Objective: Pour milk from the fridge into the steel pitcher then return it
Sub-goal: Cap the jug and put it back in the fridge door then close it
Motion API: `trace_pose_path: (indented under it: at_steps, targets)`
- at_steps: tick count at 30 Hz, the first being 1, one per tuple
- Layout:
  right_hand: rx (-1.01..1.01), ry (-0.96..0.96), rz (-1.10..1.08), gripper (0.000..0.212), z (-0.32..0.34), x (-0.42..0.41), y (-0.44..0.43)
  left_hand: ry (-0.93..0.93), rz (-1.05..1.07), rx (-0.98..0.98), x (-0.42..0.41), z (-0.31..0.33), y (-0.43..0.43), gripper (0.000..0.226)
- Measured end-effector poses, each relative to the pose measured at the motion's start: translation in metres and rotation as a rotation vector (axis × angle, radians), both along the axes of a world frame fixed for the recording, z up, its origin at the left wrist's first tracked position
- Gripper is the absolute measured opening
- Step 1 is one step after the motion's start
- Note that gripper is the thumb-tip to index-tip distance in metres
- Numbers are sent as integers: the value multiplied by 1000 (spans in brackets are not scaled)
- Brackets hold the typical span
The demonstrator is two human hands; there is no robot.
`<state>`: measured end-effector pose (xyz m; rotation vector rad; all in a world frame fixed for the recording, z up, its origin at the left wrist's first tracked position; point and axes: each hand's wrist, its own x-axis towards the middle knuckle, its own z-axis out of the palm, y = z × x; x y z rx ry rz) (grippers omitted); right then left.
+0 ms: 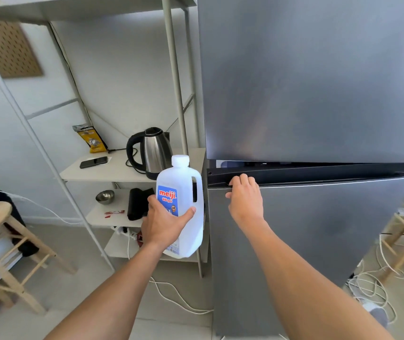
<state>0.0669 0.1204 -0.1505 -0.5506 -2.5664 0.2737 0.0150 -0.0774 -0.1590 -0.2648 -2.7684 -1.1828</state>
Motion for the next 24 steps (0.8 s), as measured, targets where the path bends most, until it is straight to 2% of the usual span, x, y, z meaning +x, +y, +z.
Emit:
trace_pose_path:
  at_steps: [13, 15, 17, 18, 21, 24]
  targets:
    - [-71, -73, -29, 29, 6, 98, -45, 20, -117, -19, 62, 7, -46, 80]
    - [-208, -12, -38, 41, 10, 115, -52, 18, -133, -9, 74, 5, -52, 80]
    - [-379, 61, -79, 63, 16, 129, -62, 17, -147, -6, 86, 4, -59, 79]
    - [-402, 52, -98, 72, 21, 134, -66, 20, -153, 0, 91, 4, -62, 78]
    - [-329, -58, -157, 91, 26, 152, -77, 26, -164, -9, 106, 3, -68, 79]
    - [-320, -56, -216, 94, 25, 178, -85, 40, -208, -10, 125, 5, -71, 78]
